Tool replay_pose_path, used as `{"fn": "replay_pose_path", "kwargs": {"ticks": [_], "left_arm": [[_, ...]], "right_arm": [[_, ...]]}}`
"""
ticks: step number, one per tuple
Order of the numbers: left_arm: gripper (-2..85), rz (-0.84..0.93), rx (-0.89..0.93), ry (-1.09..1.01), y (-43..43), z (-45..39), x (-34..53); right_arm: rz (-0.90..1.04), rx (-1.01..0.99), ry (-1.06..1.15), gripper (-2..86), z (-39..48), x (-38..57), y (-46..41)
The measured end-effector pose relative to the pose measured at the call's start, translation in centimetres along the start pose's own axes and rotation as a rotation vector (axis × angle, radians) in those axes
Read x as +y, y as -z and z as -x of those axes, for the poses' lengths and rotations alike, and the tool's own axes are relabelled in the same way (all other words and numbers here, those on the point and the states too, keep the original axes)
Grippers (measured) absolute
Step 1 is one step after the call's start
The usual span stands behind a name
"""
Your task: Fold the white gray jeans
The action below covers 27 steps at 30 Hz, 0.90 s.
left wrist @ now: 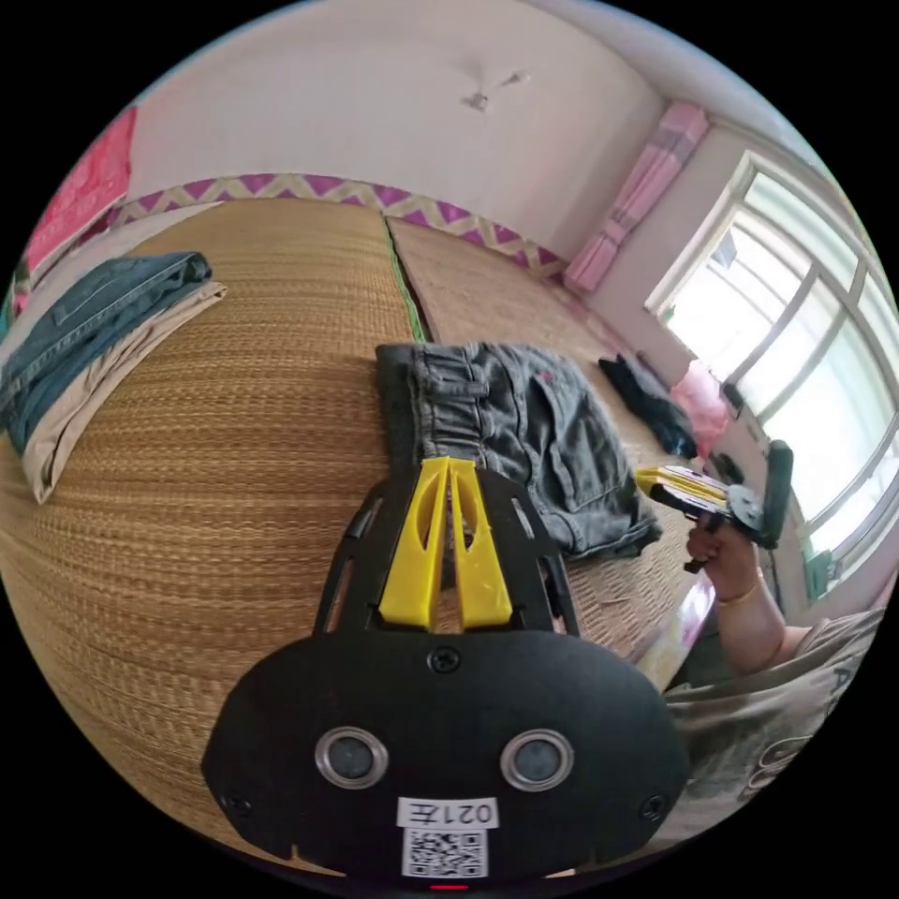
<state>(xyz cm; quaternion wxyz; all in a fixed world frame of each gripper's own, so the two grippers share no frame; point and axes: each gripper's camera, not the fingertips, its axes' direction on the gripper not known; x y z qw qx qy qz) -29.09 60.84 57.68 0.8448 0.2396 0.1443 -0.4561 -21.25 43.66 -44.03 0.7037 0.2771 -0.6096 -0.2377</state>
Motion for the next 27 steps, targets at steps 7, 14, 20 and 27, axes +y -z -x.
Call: {"fn": "replay_pose_path", "kwargs": {"ticks": [7,14,20,27], "left_arm": [[17.4,0.236,0.270,0.133,-7.0,9.5,3.8],[8.9,0.362,0.393,0.223,-15.5,13.1,8.4],[5.3,0.269,0.429,0.296,-16.1,15.5,15.0],[4.2,0.096,0.451,0.281,-7.4,17.3,21.7]], "right_arm": [[0.146,-0.492,-0.371,13.2,-22.1,-0.6,-12.4],[0.243,-0.796,-0.553,6.3,-29.2,0.7,-24.4],[0.170,-0.888,-0.717,3.9,-32.1,3.5,-26.5],[0.123,-0.701,-0.383,2.4,-25.2,-8.1,-20.2]]}}
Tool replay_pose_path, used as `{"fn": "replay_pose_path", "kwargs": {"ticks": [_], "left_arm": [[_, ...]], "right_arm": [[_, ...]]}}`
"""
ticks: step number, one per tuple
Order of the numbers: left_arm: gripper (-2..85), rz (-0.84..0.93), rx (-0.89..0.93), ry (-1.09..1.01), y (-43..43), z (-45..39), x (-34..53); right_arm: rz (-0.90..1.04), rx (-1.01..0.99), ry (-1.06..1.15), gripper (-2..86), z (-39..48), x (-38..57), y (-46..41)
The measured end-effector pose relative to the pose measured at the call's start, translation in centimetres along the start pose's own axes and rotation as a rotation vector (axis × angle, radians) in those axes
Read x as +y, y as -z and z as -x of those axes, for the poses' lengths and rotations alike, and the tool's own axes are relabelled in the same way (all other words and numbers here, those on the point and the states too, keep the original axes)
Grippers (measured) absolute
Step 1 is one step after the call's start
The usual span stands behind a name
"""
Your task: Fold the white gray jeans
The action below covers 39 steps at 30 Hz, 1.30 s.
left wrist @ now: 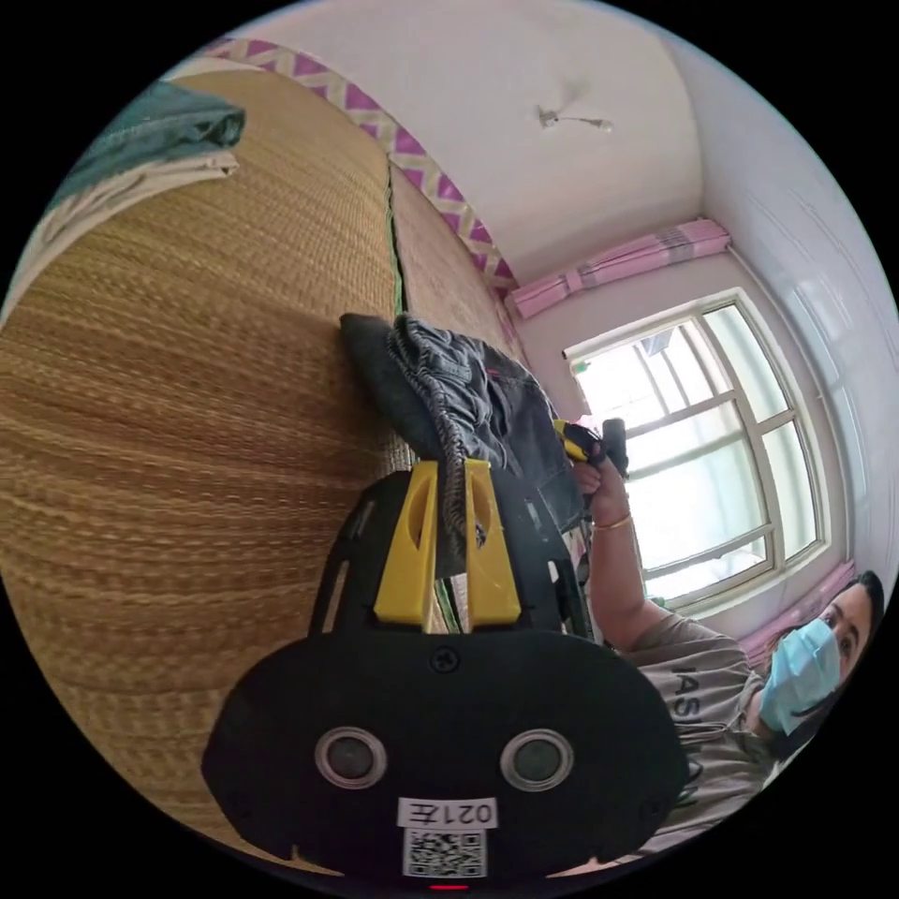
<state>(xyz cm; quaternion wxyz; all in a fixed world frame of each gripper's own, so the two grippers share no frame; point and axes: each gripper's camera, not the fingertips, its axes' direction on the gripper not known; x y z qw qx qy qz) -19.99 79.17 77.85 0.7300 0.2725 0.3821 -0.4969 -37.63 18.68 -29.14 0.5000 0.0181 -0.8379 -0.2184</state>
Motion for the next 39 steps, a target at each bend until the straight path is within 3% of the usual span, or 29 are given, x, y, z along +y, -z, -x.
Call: {"fn": "replay_pose_path", "kwargs": {"ticks": [6,11,16,19,22,25,26,31,34,37,39], "left_arm": [[4.3,-0.309,-0.079,-0.025,18.0,0.4,6.5],[4.4,-0.550,-0.240,-0.014,32.5,0.6,10.0],[4.5,-0.729,-0.309,0.072,43.1,5.5,12.1],[4.9,-0.761,-0.310,0.189,44.5,11.3,13.4],[5.6,-0.747,-0.268,0.313,43.0,18.6,15.9],[6.1,-0.831,-0.112,0.258,42.7,20.8,19.6],[6.1,-0.838,-0.119,0.254,42.8,20.7,20.1],[2.5,-0.862,-0.116,0.230,44.4,17.1,23.0],[-0.4,-0.913,-0.206,0.100,45.0,10.9,24.6],[-0.8,-0.839,-0.306,-0.028,43.0,4.5,22.3],[-0.9,-0.722,-0.333,-0.071,40.9,2.4,19.2]], "right_arm": [[0.128,-0.007,0.271,1.4,16.9,-13.5,-11.5],[0.241,-0.069,0.455,1.5,33.9,-25.8,-27.9],[0.236,-0.011,0.576,2.8,46.3,-31.1,-41.3],[0.237,0.104,0.629,5.0,49.9,-31.6,-49.8],[0.200,0.404,0.713,7.9,50.1,-29.5,-57.7],[0.261,0.559,0.818,8.8,49.5,-27.0,-62.5],[0.237,0.526,0.822,7.9,49.4,-26.4,-62.1],[0.024,0.328,0.939,0.6,51.2,-21.3,-54.0],[0.136,0.269,1.058,-0.4,52.3,-16.5,-53.5],[0.316,0.487,1.092,-0.8,51.7,-12.2,-60.5],[0.260,0.618,1.179,-0.9,52.0,-9.0,-62.8]]}}
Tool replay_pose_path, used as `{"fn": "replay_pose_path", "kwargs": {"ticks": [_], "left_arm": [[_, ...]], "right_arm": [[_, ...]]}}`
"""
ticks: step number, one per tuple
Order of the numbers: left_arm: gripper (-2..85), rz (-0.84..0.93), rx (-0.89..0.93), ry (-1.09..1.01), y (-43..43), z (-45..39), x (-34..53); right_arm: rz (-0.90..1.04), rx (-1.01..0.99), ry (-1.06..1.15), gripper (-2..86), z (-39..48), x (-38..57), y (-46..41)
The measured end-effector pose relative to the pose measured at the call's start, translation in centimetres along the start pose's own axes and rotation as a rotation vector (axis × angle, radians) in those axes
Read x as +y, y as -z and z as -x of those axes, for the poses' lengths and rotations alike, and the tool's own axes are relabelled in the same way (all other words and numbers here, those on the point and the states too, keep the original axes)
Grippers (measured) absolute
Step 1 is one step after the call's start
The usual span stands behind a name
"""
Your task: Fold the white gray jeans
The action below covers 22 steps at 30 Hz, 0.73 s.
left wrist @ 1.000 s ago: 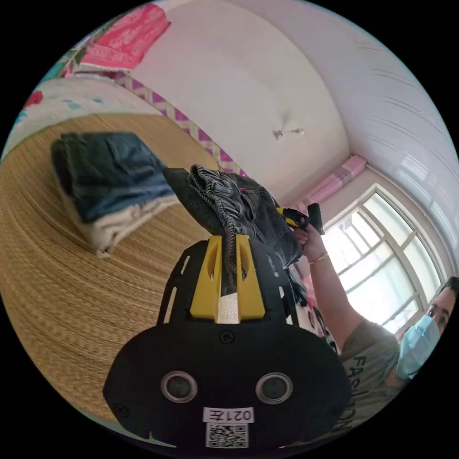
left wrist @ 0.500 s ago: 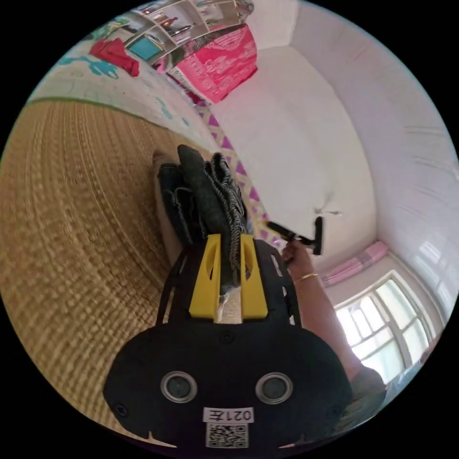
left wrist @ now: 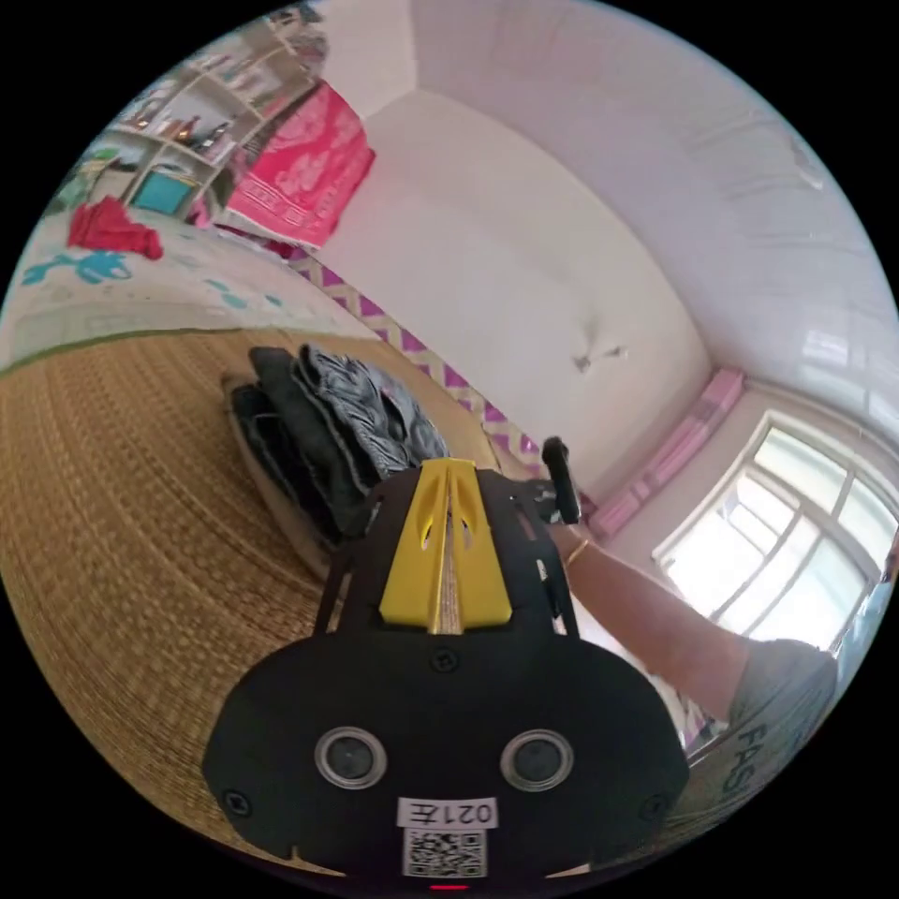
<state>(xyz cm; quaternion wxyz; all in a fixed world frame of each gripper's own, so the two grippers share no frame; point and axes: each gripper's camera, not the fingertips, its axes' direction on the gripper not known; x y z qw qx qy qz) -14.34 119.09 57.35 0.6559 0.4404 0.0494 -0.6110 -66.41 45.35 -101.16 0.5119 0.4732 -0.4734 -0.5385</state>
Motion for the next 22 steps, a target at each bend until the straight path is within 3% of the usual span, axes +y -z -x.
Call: {"fn": "replay_pose_path", "kwargs": {"ticks": [3,6,8,13,18,22], "left_arm": [[-0.9,0.257,-0.069,-0.008,-5.5,-0.2,-1.0],[-0.9,0.261,-0.036,0.063,-4.2,-0.7,-1.5],[-0.9,0.238,-0.015,0.019,-2.7,-3.8,-1.4],[-0.9,0.237,0.348,-0.189,-3.4,-21.1,3.7],[-1.0,0.376,0.511,-0.248,-10.5,-34.0,11.7],[-1.0,0.487,0.564,-0.232,-19.5,-40.1,18.0]], "right_arm": [[0.030,0.156,0.029,-1.0,3.0,-0.1,2.4],[-0.061,0.064,-0.063,-1.0,2.2,4.3,9.6],[-0.134,-0.005,-0.205,-0.9,0.1,11.9,15.7],[-0.160,-0.147,-0.396,-0.7,-3.4,32.3,24.7],[-0.073,-0.079,-0.633,0.8,-4.7,54.0,30.0],[0.035,0.089,-0.801,5.5,-5.4,69.8,33.8]]}}
